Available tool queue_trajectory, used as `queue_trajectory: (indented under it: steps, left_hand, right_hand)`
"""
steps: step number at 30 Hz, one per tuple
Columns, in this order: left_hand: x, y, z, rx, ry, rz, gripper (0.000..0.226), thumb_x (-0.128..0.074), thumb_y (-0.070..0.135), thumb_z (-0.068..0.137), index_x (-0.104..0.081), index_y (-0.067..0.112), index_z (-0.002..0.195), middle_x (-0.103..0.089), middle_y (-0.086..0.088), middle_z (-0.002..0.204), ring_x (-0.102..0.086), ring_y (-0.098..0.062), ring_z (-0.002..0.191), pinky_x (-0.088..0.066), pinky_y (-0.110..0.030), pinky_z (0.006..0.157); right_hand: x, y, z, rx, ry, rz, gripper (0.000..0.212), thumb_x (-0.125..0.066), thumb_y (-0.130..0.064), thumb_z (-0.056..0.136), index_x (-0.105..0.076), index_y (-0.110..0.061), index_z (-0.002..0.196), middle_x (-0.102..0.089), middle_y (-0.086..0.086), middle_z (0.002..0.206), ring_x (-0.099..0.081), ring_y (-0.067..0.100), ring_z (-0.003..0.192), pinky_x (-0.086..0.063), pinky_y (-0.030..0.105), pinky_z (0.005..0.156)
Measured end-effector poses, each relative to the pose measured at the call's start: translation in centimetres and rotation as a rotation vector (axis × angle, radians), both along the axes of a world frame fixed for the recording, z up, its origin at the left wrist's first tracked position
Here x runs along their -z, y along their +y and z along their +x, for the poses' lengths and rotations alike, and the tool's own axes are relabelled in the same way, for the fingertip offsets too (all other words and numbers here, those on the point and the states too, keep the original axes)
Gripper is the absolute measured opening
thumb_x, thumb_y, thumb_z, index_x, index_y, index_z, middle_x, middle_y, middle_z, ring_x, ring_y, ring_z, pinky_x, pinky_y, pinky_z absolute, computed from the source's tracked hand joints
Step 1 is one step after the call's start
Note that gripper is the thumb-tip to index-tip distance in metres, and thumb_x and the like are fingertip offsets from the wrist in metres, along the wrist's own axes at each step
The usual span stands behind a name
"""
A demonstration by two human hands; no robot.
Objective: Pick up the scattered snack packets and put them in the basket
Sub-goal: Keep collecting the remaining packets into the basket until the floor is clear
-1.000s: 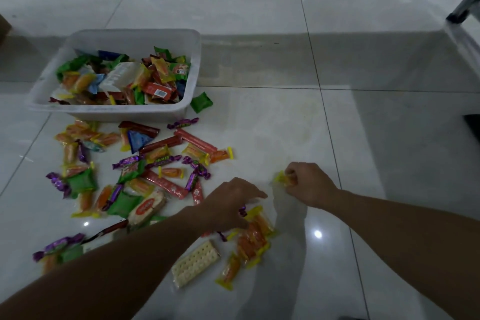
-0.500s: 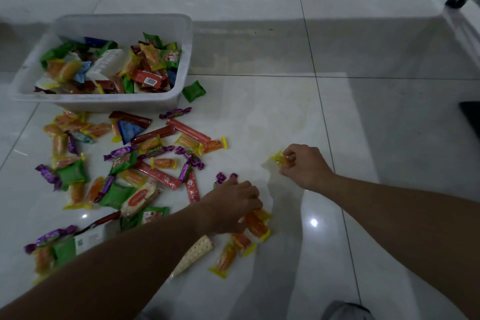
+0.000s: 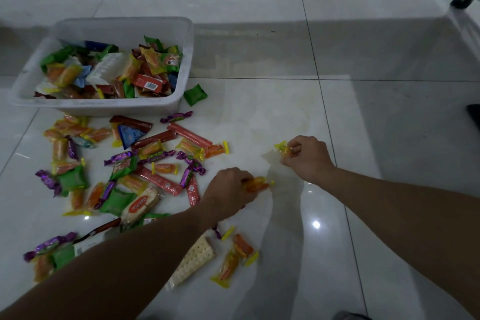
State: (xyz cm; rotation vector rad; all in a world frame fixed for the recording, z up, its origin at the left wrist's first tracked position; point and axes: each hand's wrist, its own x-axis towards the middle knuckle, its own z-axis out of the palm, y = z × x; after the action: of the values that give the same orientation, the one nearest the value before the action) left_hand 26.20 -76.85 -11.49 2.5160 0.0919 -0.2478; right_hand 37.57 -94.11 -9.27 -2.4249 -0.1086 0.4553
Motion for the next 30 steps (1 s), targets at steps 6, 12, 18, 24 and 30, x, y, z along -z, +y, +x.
queue_trajectory:
  steps: [6, 12, 18, 24, 30]
  left_hand:
    - [-2.0, 2.1, 1.5, -0.317, -0.011, -0.149, 0.027, -0.076, 0.033, 0.078, -0.073, 0.019, 0.1, -0.064, 0.009, 0.08, -0.056, -0.006, 0.071, -0.042, -0.018, 0.063]
    - [-5.9, 4.8, 2.9, -0.423, -0.122, -0.163, 0.03, -0.079, 0.027, 0.077, -0.072, 0.016, 0.104, -0.067, 0.007, 0.084, -0.056, -0.006, 0.069, -0.047, -0.018, 0.065]
    - [-9.3, 8.6, 4.4, -0.537, -0.204, -0.207, 0.028, -0.077, 0.029, 0.078, -0.072, 0.018, 0.104, -0.07, 0.009, 0.089, -0.064, -0.007, 0.074, -0.053, -0.022, 0.073]
    - [-12.2, 13.3, 4.6, -0.646, -0.292, -0.149, 0.034, -0.076, 0.032, 0.08, -0.071, 0.015, 0.108, -0.069, 0.007, 0.089, -0.057, 0.0, 0.069, -0.043, -0.006, 0.06]
    - [-13.8, 17.3, 5.2, -0.771, -0.304, -0.16, 0.041, -0.075, 0.032, 0.08, -0.069, 0.012, 0.114, -0.07, 0.0, 0.101, -0.053, -0.005, 0.081, -0.039, -0.019, 0.073]
  right_hand:
    - [-1.7, 1.6, 0.8, 0.077, -0.003, 0.087, 0.045, -0.083, -0.017, 0.069, -0.069, -0.012, 0.112, -0.07, 0.008, 0.103, -0.065, 0.019, 0.098, -0.052, 0.027, 0.089]
    - [-4.4, 4.7, 1.4, 0.058, -0.049, 0.168, 0.045, -0.082, -0.016, 0.073, -0.068, -0.006, 0.114, -0.07, 0.01, 0.107, -0.065, 0.018, 0.099, -0.047, 0.02, 0.086]
    - [-7.5, 8.5, 2.2, 0.093, -0.082, 0.258, 0.03, -0.081, -0.013, 0.074, -0.074, -0.008, 0.103, -0.073, 0.007, 0.094, -0.067, 0.015, 0.085, -0.052, 0.023, 0.083]
    - [-9.9, 13.0, 2.9, 0.137, -0.054, 0.369, 0.015, -0.083, -0.015, 0.072, -0.075, -0.015, 0.084, -0.068, -0.003, 0.071, -0.065, 0.006, 0.066, -0.054, 0.02, 0.067]
    - [-11.0, 18.7, 3.5, 0.151, 0.043, 0.48, 0.016, -0.084, -0.013, 0.07, -0.074, -0.017, 0.081, -0.073, 0.004, 0.082, -0.07, 0.019, 0.081, -0.059, 0.036, 0.079]
